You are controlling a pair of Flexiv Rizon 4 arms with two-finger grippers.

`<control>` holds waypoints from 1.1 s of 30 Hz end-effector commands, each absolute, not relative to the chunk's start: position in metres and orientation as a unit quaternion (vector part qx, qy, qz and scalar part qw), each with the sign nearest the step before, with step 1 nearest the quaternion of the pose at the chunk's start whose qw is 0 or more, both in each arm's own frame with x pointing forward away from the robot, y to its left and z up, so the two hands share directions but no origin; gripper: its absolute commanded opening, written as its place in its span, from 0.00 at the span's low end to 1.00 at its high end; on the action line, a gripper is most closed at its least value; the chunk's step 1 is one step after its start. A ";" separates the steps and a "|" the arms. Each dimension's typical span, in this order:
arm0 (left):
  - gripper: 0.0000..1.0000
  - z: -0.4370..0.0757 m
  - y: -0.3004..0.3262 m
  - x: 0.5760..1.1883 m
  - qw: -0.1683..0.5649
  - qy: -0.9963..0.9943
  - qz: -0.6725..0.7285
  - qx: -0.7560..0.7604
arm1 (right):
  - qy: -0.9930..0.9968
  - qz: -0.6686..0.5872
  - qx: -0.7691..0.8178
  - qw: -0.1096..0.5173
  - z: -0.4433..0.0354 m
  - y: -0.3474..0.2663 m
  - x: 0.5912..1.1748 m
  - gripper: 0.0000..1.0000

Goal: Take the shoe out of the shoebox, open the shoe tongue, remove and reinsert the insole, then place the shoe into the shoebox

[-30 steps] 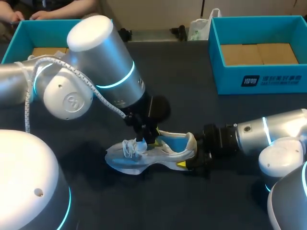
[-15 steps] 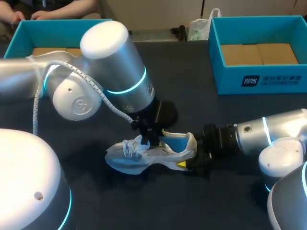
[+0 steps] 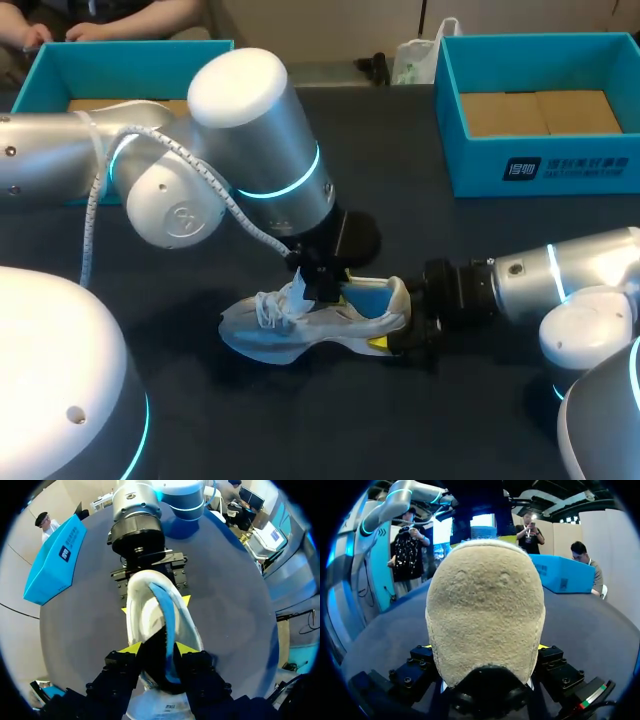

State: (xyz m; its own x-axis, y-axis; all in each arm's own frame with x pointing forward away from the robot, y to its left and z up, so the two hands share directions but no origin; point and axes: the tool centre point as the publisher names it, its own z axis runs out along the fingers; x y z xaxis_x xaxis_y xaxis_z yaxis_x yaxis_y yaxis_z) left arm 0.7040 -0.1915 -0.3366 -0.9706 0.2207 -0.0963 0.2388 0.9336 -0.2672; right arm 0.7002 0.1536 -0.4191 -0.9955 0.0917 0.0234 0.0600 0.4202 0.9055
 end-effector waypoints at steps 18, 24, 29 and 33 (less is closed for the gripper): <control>0.35 -0.341 -0.208 0.704 0.068 0.978 -0.134 0.147 | 0.844 0.534 0.046 0.015 -0.418 0.155 0.700 0.00; 0.00 -0.339 -0.204 0.709 0.057 0.978 -0.147 0.136 | 0.844 0.534 0.046 0.015 -0.418 0.155 0.700 0.00; 0.00 -0.337 -0.195 0.713 0.052 0.978 -0.167 0.112 | 0.844 0.534 0.046 0.015 -0.418 0.155 0.700 0.00; 0.00 -0.333 -0.188 0.717 0.037 0.978 -0.188 0.087 | 0.844 0.534 0.046 0.015 -0.418 0.155 0.700 0.00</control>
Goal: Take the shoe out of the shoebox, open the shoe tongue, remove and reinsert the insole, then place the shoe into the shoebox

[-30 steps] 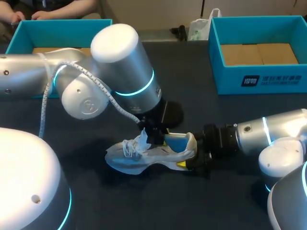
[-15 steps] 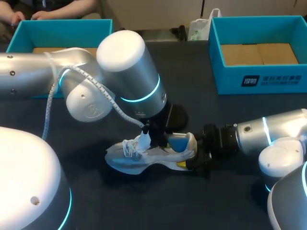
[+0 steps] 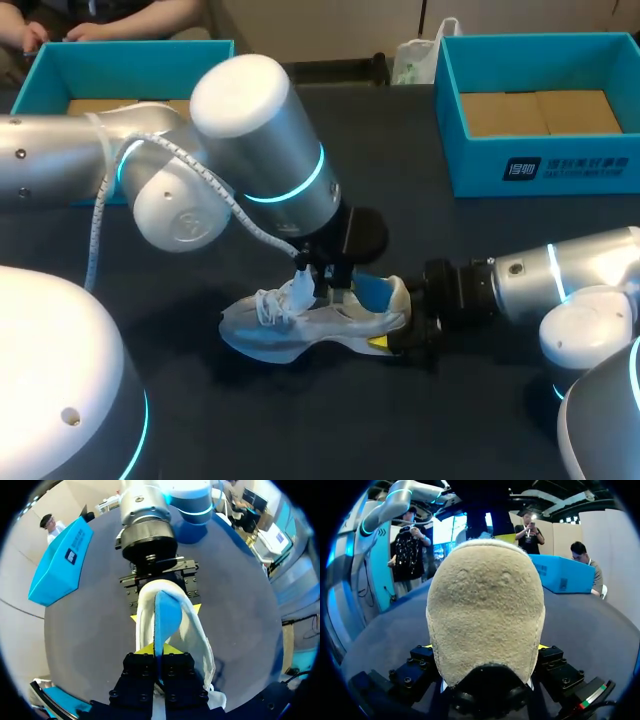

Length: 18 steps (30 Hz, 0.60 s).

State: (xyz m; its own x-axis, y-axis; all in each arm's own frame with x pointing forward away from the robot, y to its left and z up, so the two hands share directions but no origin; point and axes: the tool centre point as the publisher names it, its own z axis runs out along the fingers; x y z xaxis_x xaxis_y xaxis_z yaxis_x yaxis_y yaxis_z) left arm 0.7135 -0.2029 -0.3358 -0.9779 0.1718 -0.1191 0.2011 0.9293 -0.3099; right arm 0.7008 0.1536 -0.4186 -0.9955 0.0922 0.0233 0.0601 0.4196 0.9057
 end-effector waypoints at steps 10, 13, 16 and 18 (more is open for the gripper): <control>0.00 -0.328 -0.183 0.720 0.017 0.974 -0.221 0.049 | 0.844 0.534 0.046 0.015 -0.418 0.155 0.700 0.00; 0.00 -0.327 -0.185 0.718 0.016 0.974 -0.224 0.039 | 0.844 0.534 0.046 0.015 -0.418 0.155 0.700 0.00; 0.00 -0.325 -0.193 0.718 0.020 0.974 -0.225 0.026 | 0.844 0.534 0.046 0.015 -0.418 0.155 0.700 0.00; 0.00 -0.325 -0.199 0.717 0.026 0.974 -0.225 0.020 | 0.844 0.534 0.046 0.015 -0.418 0.155 0.700 0.00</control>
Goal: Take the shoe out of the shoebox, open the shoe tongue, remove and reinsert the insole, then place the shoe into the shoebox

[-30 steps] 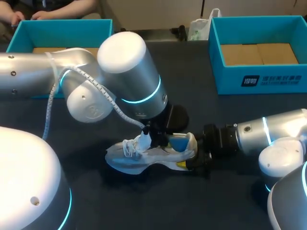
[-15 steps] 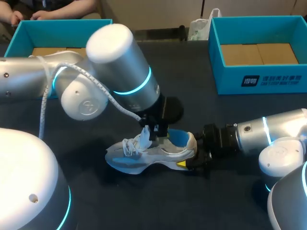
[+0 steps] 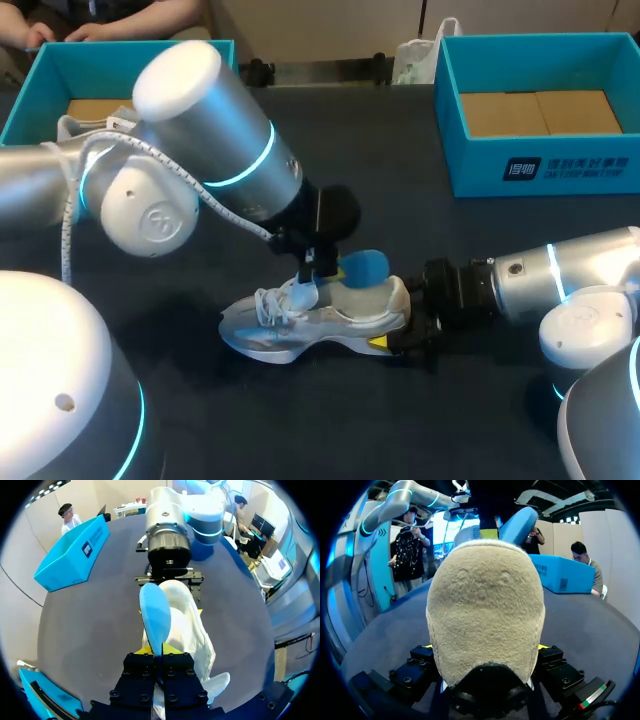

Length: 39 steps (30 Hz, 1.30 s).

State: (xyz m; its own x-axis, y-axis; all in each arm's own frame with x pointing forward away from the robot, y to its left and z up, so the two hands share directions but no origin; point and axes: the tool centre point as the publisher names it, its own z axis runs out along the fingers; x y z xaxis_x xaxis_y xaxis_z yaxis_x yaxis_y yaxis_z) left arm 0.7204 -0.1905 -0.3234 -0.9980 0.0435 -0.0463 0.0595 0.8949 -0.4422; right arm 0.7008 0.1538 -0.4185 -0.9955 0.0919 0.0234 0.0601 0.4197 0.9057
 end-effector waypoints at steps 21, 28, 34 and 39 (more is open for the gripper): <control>0.00 -0.327 -0.248 0.704 0.148 0.957 -0.244 -0.056 | 0.844 0.534 0.046 0.015 -0.418 0.155 0.700 0.00; 0.21 -0.328 -0.254 0.705 0.154 0.956 -0.241 -0.058 | 0.844 0.534 0.046 0.015 -0.418 0.155 0.700 0.00; 0.49 -0.323 -0.244 0.705 0.144 0.957 -0.243 -0.058 | 0.844 0.534 0.046 0.015 -0.418 0.155 0.700 0.00; 0.50 -0.319 -0.233 0.707 0.133 0.958 -0.245 -0.061 | 0.844 0.534 0.046 0.015 -0.418 0.155 0.700 0.00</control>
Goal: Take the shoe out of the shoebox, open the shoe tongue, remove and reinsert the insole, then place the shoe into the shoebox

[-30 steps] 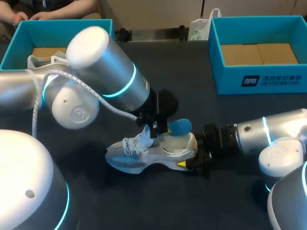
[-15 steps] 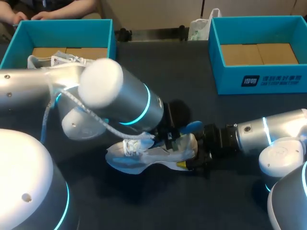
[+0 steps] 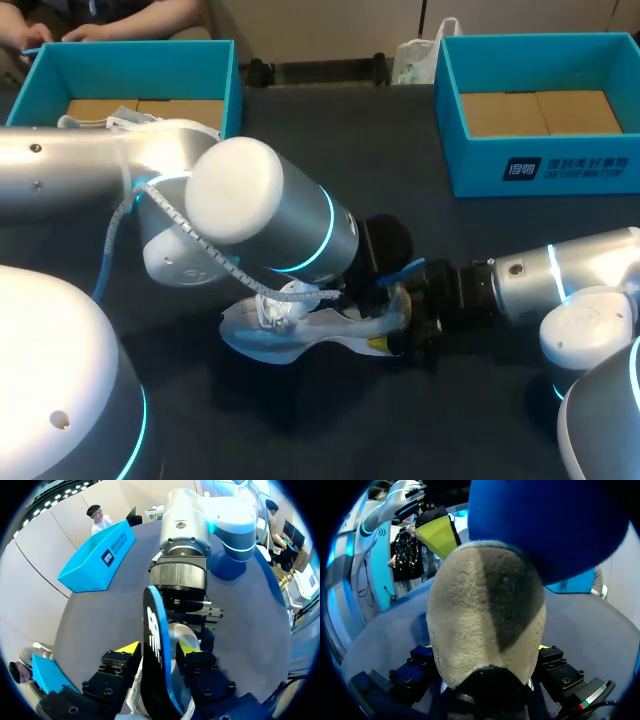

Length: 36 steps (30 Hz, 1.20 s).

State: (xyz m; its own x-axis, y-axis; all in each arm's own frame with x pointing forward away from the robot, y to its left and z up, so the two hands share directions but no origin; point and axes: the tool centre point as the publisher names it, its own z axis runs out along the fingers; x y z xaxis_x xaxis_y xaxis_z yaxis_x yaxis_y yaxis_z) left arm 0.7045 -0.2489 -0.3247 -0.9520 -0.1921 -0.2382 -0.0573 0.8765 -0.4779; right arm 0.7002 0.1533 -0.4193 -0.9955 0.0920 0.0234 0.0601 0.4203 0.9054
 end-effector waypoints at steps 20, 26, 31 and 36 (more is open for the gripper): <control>0.49 -0.316 -0.219 0.684 0.175 0.948 -0.259 -0.069 | 0.844 0.534 0.046 0.015 -0.418 0.155 0.700 0.00; 0.49 -0.313 -0.223 0.680 0.193 0.945 -0.252 -0.082 | 0.844 0.534 0.046 0.015 -0.418 0.155 0.700 0.00; 0.49 -0.315 -0.225 0.675 0.222 0.939 -0.238 -0.107 | 0.844 0.534 0.046 0.015 -0.418 0.155 0.700 0.00; 0.48 -0.318 -0.231 0.675 0.242 0.935 -0.225 -0.128 | 0.844 0.534 0.046 0.015 -0.418 0.155 0.700 0.00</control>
